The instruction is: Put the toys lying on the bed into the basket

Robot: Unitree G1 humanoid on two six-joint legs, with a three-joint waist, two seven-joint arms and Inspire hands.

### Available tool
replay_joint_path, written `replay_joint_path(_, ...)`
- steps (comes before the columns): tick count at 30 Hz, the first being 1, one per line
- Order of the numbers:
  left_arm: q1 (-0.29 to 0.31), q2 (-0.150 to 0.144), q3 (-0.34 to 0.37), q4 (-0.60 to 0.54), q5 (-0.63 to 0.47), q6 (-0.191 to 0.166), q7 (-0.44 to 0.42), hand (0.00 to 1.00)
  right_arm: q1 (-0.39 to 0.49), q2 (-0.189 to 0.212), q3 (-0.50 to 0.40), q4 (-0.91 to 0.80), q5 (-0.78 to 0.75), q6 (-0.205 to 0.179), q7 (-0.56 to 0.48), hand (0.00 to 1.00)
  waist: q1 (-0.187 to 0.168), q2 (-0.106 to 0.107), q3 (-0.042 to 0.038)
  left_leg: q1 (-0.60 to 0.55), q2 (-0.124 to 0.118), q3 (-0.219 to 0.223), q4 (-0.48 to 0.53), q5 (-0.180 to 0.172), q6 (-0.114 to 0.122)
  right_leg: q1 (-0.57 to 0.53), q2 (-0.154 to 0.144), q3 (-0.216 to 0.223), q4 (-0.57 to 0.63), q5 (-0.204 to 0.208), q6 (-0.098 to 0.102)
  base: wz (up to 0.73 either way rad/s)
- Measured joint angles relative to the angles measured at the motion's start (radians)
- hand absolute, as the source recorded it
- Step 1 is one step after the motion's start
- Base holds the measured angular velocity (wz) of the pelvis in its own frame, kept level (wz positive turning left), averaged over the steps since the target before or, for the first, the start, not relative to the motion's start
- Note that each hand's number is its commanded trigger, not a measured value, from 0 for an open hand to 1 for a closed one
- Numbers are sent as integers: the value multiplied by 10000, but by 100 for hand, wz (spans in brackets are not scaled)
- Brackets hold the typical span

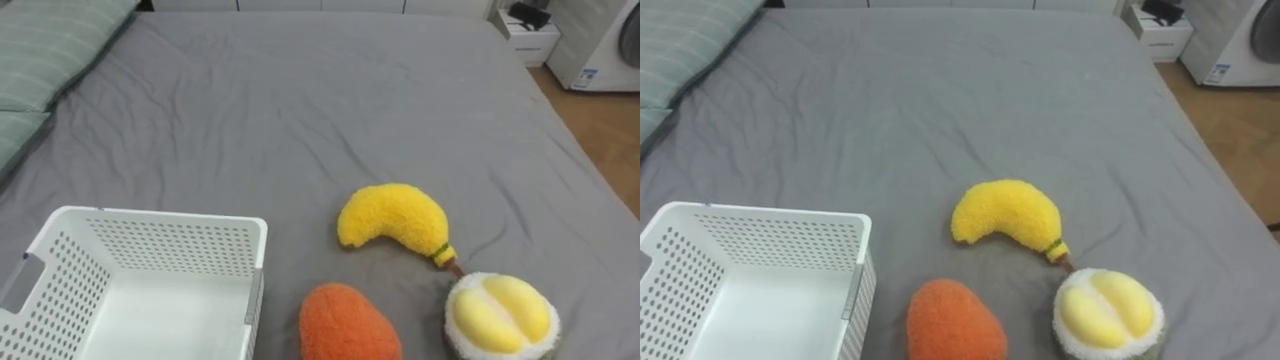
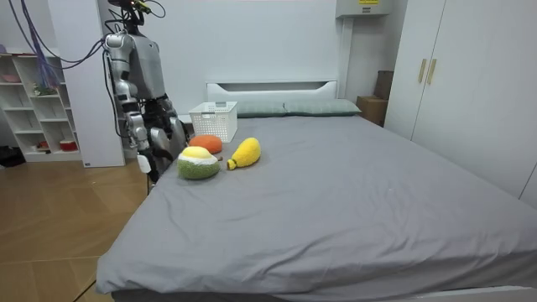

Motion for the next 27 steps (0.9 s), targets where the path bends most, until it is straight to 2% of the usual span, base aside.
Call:
replay_joint_path(4, 25, 45, 599, -4, 1, 0, -124, 0, 258, -150, -1071, -126, 19, -108, -619, 0, -197, -78, 35, -21, 2, -1, -7, 0, 0, -2, 0, -4, 4, -2, 0, 0)
replay_joint_path(10, 94, 108, 825, -1, 89, 68, -223, 0, 298, -615, -2108, -600, -529, -282, -1652, 0, -348, -180, 26, -10, 15, 125, -82, 1, 1, -93, 15, 142, 29, -2, -2, -7)
replay_joint_path(16, 135, 314, 768, 158, 103, 29, -294, 0, 57, -763, -2210, -1972, -1703, -448, -2634, 0, -455, -256, -15, -5, 16, 182, -73, 5, -2, -135, 24, 194, 49, -1, -4, -2)
replay_joint_path(19, 39, 426, 771, 412, 152, -61, -294, 0, -64, -736, -2190, -2652, -2457, -707, -2878, 0, -455, -311, -11, 3, 17, 184, -75, 7, -2, -126, 28, 203, 33, 1, -5, -1)
replay_joint_path(24, -10, 421, 748, 395, 212, -114, -293, 0, -120, -727, -2099, -4178, -4054, -795, -3472, 0, -342, -304, -10, -23, 17, 198, -90, 7, -1, -199, 28, 198, 70, 5, -3, 0)
replay_joint_path(27, -10, 427, 559, 274, 227, -115, -273, 0, -133, -729, -1877, -4996, -4774, -974, -3962, 0, -231, -250, -31, -28, 26, 213, -91, 7, -3, -195, 34, 191, 39, 7, -6, 0)
